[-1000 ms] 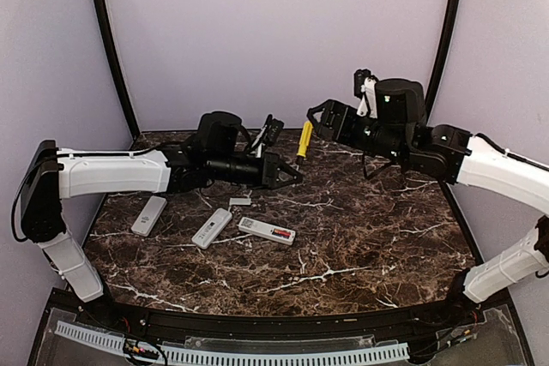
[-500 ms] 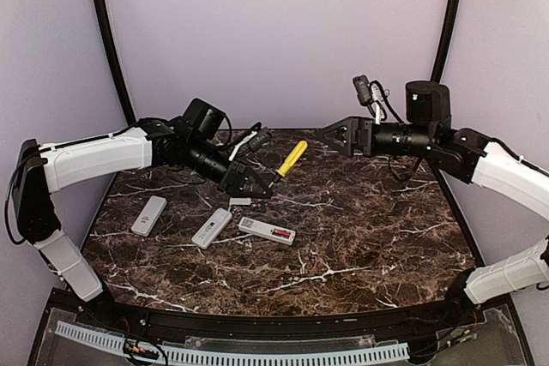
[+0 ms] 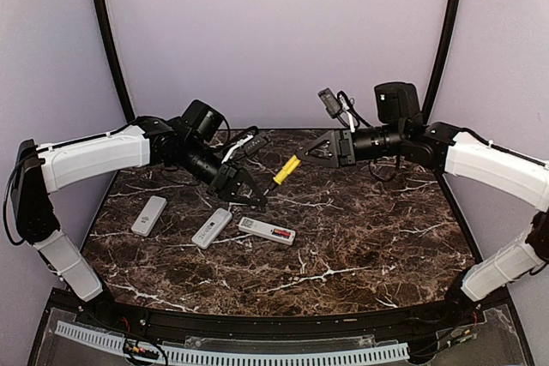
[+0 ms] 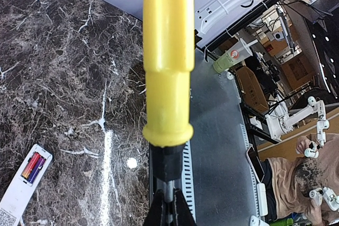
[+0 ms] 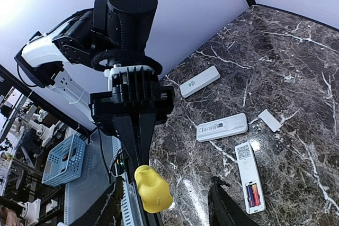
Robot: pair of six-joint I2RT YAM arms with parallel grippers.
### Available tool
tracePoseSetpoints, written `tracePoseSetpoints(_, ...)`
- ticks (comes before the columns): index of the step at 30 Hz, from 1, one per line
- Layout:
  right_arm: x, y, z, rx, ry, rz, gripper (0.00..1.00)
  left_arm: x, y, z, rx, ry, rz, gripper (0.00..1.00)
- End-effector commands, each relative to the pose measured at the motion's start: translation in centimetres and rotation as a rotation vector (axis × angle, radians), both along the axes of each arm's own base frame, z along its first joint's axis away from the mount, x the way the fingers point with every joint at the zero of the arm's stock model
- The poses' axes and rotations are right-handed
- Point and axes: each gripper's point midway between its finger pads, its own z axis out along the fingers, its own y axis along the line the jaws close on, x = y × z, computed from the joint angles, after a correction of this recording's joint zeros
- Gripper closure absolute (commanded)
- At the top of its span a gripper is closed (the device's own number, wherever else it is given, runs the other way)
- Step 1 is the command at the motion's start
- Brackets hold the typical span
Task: Unload the batteries from the remote control
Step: Pass from the left arm to the right
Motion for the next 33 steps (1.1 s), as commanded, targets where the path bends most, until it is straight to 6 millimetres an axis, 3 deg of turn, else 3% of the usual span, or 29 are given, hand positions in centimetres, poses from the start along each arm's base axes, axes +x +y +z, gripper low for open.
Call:
tracePoseSetpoints(1, -1.1, 1.2, 1.8, 0.063, -0.02, 0.081, 0.49, -1.0, 0.5, 1.3, -0.043, -0.008, -0.032, 1.0)
tracePoseSetpoints(23, -1.5, 2.0, 1.5, 0.088, -0.008, 0.111, 1.0, -0.4, 0.3, 1.0, -0.031, -0.013, -0.005, 1.0)
tracePoseSetpoints(25, -1.2, 1.9, 1.4, 0.085, -0.016, 0.09, 1.0, 0.1, 0.3, 0.7, -0.017, -0.029, 0.025, 0.86)
tracePoseSetpoints(26, -1.1, 1.7, 1.3, 0.08, -0.024, 0.073, 1.0, 0.3, 0.3, 0.9, -0.013, -0.04, 0.042, 0.7)
tracePoseSetpoints(29, 0.3, 0.8, 0.8, 0.052, -0.068, -0.038, 1.0, 2.4, 1.0, 1.3, 0.015, -0.151, 0.18, 0.37)
tracePoseSetpoints(30, 0.8, 0.4, 0.8, 0.04, -0.089, -0.083, 1.0, 3.7, 1.6, 0.5, 0.057, -0.165, 0.265, 0.33)
tracePoseSetpoints(31, 1.3, -0.1, 0.7, 0.026, -0.109, -0.124, 1.0, 4.4, 1.9, 1.7, 0.028, -0.211, 0.311, 0.26)
tracePoseSetpoints(33, 2.0, -0.9, 0.3, -0.013, -0.151, -0.199, 1.0, 6.5, 3.2, 1.9, 0.051, -0.218, 0.457, 0.21)
